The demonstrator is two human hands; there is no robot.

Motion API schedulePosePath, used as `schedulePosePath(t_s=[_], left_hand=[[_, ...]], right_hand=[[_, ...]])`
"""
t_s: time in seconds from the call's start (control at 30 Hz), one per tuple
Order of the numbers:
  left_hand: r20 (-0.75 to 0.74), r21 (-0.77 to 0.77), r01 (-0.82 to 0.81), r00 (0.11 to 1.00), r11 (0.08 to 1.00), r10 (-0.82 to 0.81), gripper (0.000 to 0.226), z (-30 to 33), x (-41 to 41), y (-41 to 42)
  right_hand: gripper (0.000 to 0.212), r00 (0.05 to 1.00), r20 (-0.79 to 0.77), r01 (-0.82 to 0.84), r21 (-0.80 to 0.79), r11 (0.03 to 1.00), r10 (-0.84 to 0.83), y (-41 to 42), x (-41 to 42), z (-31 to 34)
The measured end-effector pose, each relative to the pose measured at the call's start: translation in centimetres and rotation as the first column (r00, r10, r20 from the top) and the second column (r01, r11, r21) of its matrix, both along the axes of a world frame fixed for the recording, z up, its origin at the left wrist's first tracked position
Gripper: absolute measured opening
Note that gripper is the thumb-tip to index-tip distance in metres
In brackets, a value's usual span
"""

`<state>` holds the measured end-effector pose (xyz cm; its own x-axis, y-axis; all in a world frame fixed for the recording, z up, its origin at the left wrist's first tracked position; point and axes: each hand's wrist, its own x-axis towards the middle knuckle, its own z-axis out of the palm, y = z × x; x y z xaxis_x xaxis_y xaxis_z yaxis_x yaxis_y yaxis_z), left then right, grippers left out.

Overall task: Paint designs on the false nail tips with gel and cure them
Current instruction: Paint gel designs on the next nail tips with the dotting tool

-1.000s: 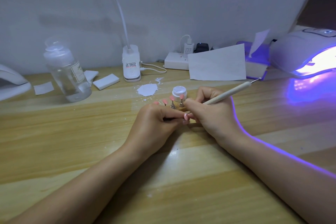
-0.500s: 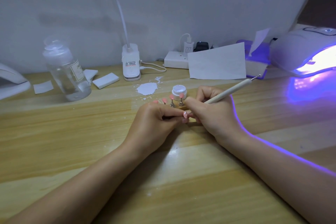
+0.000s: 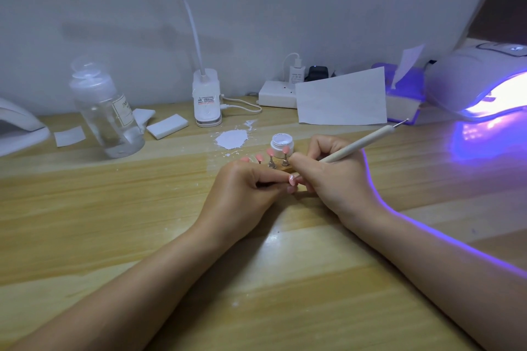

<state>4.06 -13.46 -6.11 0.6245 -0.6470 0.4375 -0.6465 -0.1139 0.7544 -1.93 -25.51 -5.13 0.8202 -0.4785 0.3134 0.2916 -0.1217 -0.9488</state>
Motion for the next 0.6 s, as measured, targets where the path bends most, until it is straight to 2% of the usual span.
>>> schedulePosePath(t_s=[0.27,0.6], left_hand=[[0.031,0.024,-0.001,1.0,1.0,0.0,0.018,0.08,-0.07,-0.02],[-0.002,0.02,-0.011,1.0,1.0,0.011,0.016,0.02,-0.01,-0.01]], right_hand=[[0.056,1.0,0.003,0.005,0.002,1.0,-0.005,-0.01,0.04,-0.05],[0.053,1.0,0.007,0.013,-0.008,1.0,-0.013,-0.03,0.12,-0.1]])
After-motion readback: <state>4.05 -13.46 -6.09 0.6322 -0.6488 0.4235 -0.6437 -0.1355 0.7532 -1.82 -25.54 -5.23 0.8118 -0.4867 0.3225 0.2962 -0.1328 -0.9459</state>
